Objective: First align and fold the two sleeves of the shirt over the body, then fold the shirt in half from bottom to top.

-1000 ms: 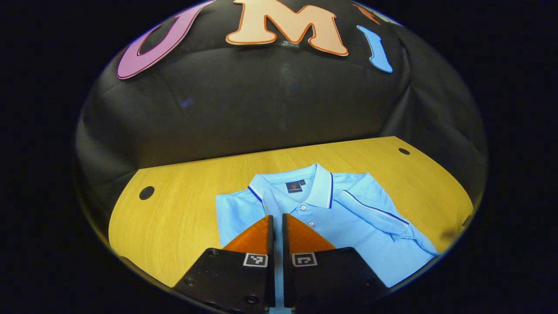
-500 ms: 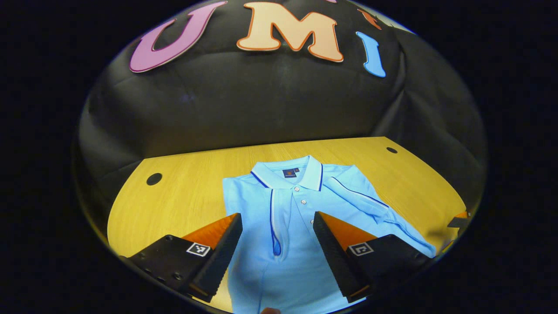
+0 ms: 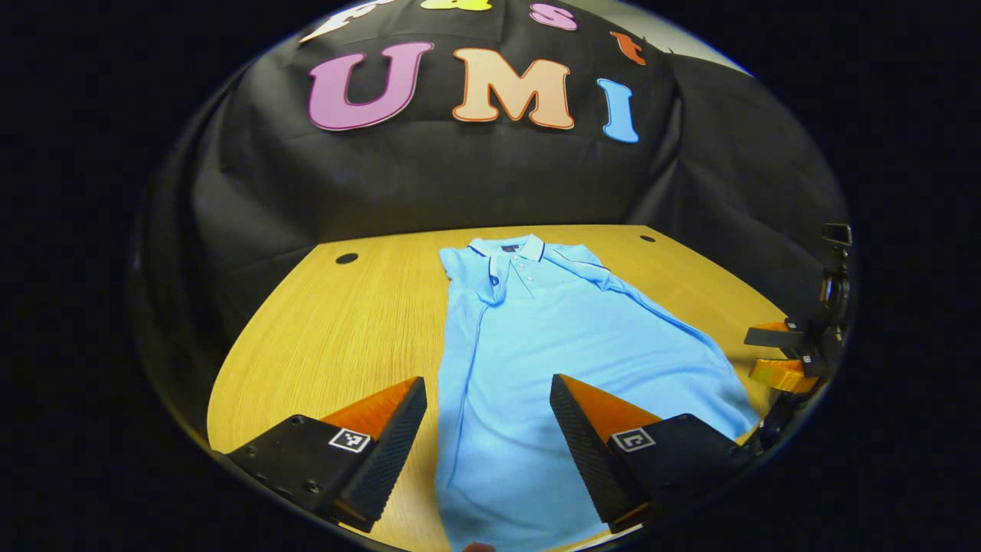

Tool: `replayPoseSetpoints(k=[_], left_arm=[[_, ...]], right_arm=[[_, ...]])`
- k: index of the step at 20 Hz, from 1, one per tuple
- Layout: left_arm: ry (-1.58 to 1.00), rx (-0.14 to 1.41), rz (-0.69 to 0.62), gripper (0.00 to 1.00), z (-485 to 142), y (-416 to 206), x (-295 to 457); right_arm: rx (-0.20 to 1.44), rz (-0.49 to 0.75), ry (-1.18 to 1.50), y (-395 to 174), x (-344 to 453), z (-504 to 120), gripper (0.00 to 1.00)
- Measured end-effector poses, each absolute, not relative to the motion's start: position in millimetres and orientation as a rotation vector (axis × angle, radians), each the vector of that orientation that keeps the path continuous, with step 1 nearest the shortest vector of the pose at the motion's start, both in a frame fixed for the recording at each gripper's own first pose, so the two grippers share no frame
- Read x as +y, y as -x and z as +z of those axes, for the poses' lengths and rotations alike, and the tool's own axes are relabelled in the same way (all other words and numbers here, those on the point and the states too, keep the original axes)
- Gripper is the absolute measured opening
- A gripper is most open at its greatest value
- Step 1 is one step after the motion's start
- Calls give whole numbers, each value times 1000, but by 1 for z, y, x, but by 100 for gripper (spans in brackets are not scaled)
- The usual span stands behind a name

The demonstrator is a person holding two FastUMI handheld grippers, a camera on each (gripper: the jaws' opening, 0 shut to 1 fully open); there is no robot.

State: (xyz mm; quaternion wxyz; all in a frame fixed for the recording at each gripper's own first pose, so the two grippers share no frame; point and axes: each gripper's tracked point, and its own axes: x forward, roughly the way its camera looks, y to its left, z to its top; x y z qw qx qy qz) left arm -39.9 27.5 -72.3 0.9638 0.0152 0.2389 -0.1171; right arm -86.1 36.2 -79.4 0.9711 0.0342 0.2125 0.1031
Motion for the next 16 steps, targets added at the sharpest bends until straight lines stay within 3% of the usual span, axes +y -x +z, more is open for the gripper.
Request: replayPoseSetpoints(k=[7, 16], left_arm=[[-40, 526, -162, 98, -111, 125, 48], [4, 570, -114, 98, -146, 147, 59]], right_arm=[[500, 261, -3, 133, 56, -107, 98], [518, 268, 19, 133, 63, -128, 98]])
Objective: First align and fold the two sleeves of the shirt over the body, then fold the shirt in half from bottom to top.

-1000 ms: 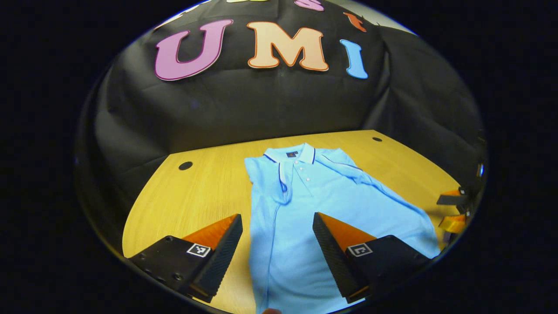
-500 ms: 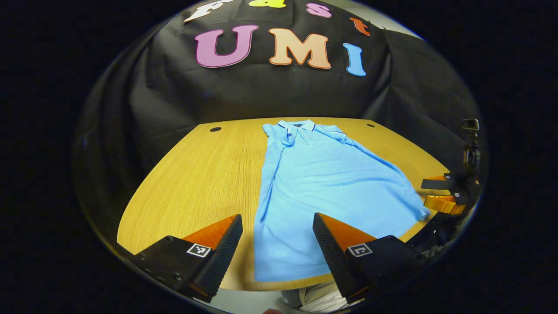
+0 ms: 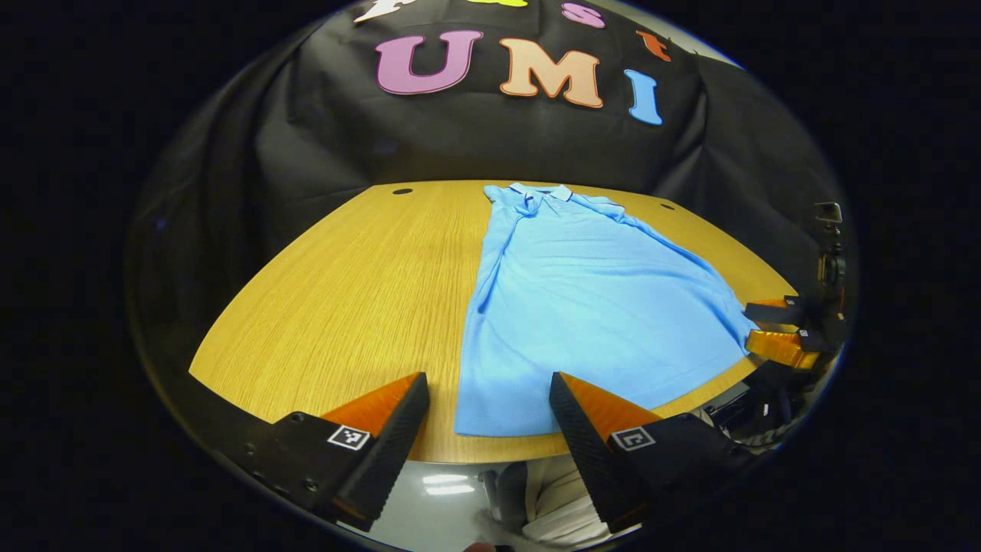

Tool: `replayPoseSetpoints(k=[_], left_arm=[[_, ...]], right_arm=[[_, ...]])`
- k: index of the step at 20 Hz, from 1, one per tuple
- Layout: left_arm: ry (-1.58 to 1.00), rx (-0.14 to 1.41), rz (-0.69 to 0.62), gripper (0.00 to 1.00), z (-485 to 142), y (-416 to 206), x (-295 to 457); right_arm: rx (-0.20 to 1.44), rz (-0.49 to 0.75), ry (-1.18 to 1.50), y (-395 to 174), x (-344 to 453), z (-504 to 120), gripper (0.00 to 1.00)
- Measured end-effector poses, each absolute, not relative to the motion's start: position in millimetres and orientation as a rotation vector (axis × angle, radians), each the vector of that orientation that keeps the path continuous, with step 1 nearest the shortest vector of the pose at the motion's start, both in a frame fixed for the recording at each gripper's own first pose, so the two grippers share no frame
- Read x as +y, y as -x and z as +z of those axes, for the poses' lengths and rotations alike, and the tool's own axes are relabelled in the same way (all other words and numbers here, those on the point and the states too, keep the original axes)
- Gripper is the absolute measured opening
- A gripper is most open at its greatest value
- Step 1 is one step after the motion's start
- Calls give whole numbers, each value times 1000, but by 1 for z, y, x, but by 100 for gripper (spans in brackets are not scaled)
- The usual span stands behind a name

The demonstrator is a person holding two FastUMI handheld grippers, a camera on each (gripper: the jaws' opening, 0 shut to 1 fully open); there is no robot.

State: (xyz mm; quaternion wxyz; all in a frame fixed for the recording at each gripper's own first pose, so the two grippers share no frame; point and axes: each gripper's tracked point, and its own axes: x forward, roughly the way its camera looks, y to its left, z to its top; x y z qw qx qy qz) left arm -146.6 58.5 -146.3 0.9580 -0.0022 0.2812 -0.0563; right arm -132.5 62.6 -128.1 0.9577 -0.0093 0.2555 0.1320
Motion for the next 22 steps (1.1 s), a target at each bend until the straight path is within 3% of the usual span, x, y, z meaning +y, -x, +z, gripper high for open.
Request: replayPoseSetpoints(k=[5, 6, 9, 11, 12, 13, 14, 15, 16, 19, 20, 22], left_arm=[[-23, 541, -144, 95, -147, 149, 39], [-25, 532, -157, 92, -147, 148, 32], [-30, 515, -190, 60, -146, 147, 17], [-21, 507, -217, 38, -145, 146, 10], [-11, 504, -223, 31, -146, 144, 7], [-8, 500, -224, 15, -146, 143, 5], [-11, 496, -223, 10, -145, 141, 5], [-9, 493, -219, 5, -146, 140, 4], [1, 486, -215, 4, -145, 139, 5], [28, 487, -207, 0, -144, 139, 4], [27, 489, -208, 0, -144, 137, 3], [39, 478, -211, 0, -138, 134, 0]], right_arm=[[509, 288, 1, 128, 71, -131, 95], [508, 299, -8, 128, 75, -132, 84], [508, 311, -13, 128, 80, -132, 63], [511, 329, -15, 129, 84, -131, 62], [517, 333, -32, 130, 87, -134, 52], [509, 332, -34, 129, 87, -132, 43], [508, 336, -31, 130, 89, -132, 33], [502, 330, -42, 129, 91, -130, 33], [502, 327, -48, 129, 89, -131, 12], [474, 296, -23, 126, 85, -126, 11], [468, 291, -11, 124, 84, -126, 3], [462, 286, 1, 122, 85, -125, 2]])
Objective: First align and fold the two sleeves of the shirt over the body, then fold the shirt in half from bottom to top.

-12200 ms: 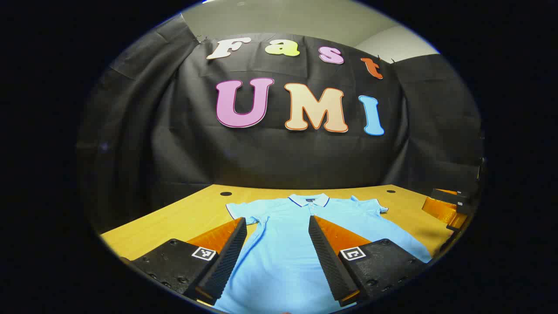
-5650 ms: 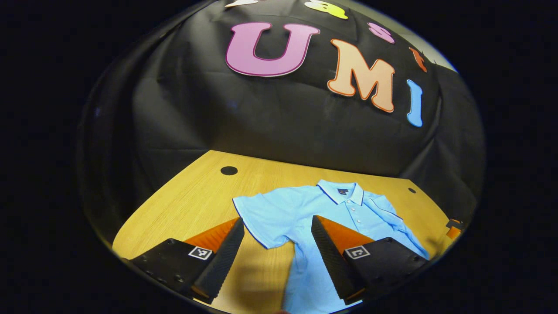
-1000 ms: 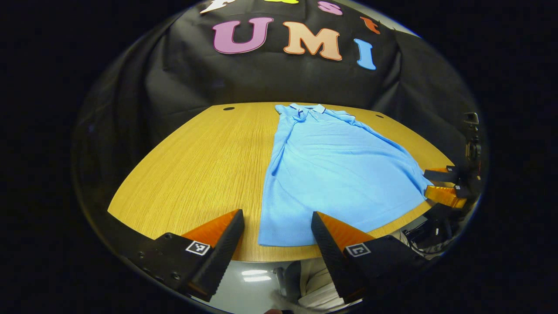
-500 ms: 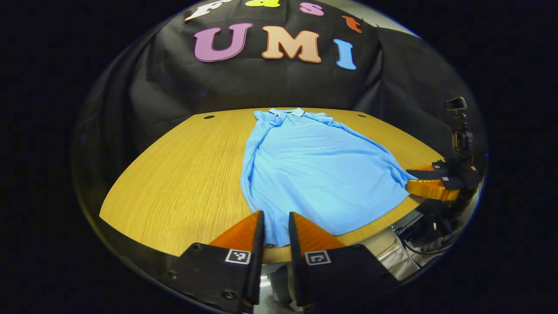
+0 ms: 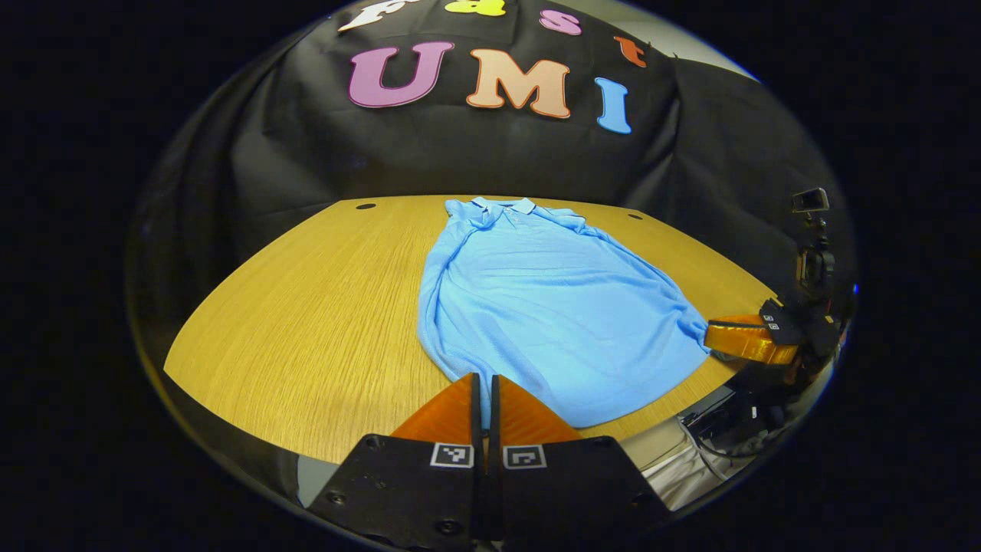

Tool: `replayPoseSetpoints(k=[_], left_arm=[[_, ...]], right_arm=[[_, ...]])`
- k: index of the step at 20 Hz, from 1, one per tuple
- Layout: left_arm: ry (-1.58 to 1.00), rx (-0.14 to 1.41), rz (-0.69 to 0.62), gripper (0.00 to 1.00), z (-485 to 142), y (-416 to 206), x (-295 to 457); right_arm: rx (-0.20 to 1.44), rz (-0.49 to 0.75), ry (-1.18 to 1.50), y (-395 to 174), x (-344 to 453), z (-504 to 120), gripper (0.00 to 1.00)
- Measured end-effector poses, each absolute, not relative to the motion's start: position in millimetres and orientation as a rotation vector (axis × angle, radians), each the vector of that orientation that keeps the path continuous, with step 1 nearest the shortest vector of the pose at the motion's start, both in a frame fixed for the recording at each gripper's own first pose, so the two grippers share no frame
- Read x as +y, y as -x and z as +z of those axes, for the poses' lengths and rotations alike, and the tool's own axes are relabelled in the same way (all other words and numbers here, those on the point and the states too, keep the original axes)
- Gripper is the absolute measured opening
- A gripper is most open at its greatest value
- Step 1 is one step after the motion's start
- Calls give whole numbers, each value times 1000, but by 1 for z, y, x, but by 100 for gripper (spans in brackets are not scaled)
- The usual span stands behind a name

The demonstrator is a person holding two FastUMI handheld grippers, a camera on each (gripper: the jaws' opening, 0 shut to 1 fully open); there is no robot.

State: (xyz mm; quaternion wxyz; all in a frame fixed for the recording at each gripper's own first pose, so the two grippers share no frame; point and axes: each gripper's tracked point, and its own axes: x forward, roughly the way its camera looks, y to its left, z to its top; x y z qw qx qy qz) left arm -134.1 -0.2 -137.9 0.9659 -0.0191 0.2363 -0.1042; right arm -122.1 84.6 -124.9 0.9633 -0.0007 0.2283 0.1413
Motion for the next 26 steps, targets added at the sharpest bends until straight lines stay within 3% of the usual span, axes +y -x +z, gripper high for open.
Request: replayPoseSetpoints(k=[14, 26], left_arm=[[27, 347, -240, 0, -44, 5, -10], [10, 371, -184, 0, -20, -171, -8]], right_arm=[[424, 177, -10, 7, 39, -62, 3], [449, 90, 83, -183, 16, -31, 2]])
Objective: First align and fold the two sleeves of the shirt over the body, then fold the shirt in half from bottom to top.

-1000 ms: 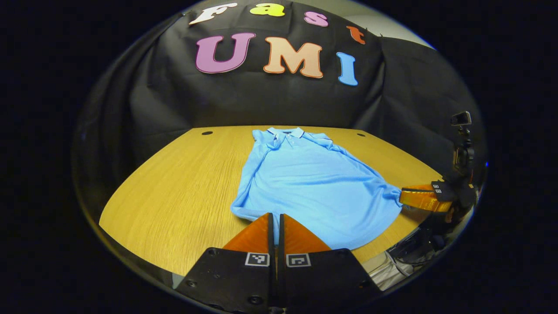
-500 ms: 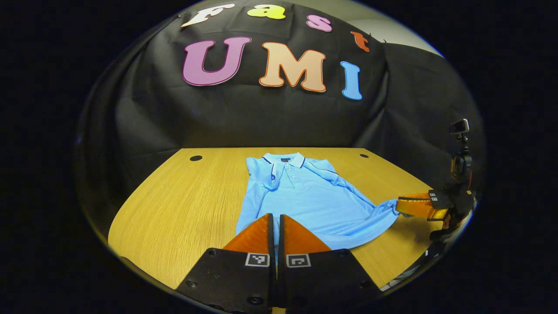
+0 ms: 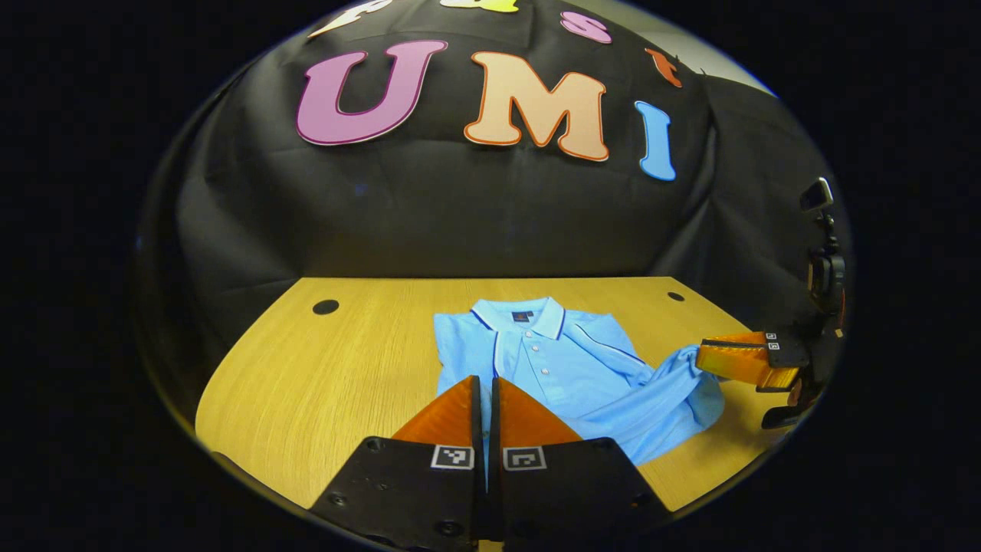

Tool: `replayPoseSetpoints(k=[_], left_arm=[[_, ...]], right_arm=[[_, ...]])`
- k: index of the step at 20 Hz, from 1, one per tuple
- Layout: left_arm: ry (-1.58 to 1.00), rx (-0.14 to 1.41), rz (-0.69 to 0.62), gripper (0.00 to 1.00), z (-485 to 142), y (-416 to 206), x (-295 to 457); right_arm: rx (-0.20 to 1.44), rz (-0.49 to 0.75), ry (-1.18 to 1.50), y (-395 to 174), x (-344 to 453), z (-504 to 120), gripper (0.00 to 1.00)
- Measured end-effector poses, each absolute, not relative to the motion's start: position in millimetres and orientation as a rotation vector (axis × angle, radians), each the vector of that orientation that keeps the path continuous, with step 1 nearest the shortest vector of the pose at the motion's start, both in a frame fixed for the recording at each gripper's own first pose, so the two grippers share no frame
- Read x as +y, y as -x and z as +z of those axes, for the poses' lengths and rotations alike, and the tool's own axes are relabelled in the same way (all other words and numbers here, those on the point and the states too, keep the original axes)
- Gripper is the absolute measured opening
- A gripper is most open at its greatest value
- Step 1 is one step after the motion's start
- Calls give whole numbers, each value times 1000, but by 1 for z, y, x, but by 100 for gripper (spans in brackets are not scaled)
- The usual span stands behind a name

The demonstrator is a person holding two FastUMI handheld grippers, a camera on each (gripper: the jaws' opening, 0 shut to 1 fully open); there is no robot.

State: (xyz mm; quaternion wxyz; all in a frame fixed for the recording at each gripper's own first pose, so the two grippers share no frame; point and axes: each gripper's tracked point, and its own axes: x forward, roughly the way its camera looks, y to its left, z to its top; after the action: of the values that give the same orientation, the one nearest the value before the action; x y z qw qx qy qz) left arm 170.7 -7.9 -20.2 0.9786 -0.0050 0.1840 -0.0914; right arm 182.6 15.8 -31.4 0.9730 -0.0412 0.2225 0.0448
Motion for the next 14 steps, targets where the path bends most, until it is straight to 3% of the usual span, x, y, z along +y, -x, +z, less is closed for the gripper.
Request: replayPoseSetpoints(k=[6, 14], left_arm=[[7, 365, -101, 0, -15, -247, -1], [-28, 380, -11, 0, -46, -327, 20]], right_arm=[[475, -13, 60, -265, -23, -38, 2], [529, -110, 27, -327, -63, -85, 3]])
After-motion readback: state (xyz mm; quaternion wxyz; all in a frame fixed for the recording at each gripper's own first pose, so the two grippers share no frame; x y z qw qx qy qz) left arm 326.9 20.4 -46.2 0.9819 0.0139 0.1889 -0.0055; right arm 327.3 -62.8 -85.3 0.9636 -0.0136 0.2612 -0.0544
